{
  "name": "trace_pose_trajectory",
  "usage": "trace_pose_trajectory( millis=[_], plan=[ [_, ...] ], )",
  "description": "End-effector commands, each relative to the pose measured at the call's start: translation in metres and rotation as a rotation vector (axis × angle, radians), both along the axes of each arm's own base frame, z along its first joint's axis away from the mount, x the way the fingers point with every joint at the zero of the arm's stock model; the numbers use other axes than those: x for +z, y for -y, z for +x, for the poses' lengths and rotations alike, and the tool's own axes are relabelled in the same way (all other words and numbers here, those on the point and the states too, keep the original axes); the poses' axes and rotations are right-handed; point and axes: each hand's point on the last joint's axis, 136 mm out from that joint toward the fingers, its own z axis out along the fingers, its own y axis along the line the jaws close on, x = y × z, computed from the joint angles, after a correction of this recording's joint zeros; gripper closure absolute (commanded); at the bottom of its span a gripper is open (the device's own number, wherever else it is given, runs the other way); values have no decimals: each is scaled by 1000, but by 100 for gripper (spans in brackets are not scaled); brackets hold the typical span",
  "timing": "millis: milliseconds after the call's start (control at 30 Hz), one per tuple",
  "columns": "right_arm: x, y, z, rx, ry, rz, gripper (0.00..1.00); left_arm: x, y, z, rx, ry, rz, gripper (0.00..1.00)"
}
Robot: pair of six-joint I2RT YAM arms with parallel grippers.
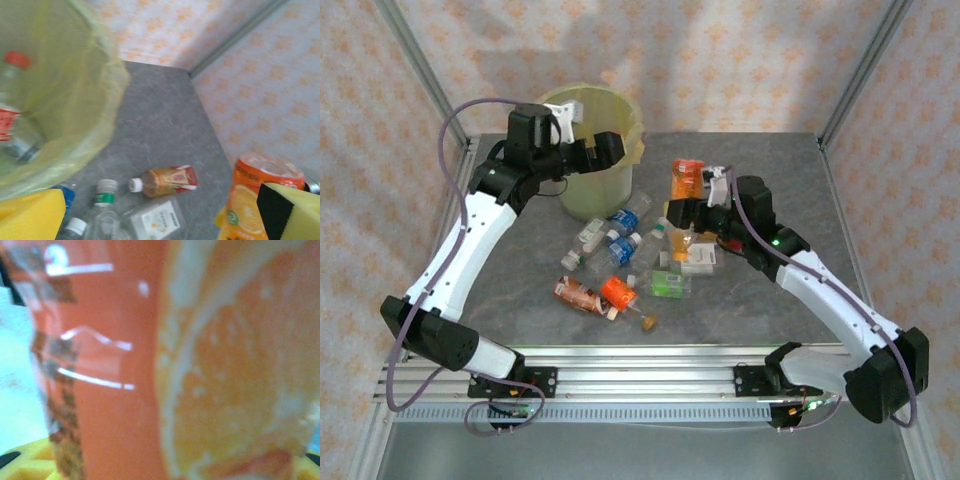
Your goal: Put the plastic bottles in the bin
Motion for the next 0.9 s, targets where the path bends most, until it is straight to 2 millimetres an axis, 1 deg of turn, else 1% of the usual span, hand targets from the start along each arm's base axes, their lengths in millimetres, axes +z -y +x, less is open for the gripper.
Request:
trace_pose_trajectory(
  millis=[0,33,100,233,400,567,700,867],
  plan=[
    [57,-24,-13,175,181,103,43,25,31,-17,-182,65,-56,0],
    [65,-26,-16,199,198,122,43,27,37,-19,-211,73,-62,0],
    [66,-32,-14,222,193,136,42,31,49,-25,-267,88,-71,0],
    [74,-39,-16,260,199,158,42,38,71,-34,-356,109,-85,0],
    [80,-47,-18,289,208,173,42,40,91,-39,-425,109,-100,0],
    [86,-51,-18,301,213,193,42,41,101,-44,-466,117,-106,0],
    [88,-55,-19,310,221,197,42,37,103,-41,-461,99,-108,0],
    [91,-61,-20,324,227,200,41,38,106,-41,-473,91,-128,0]
  ],
)
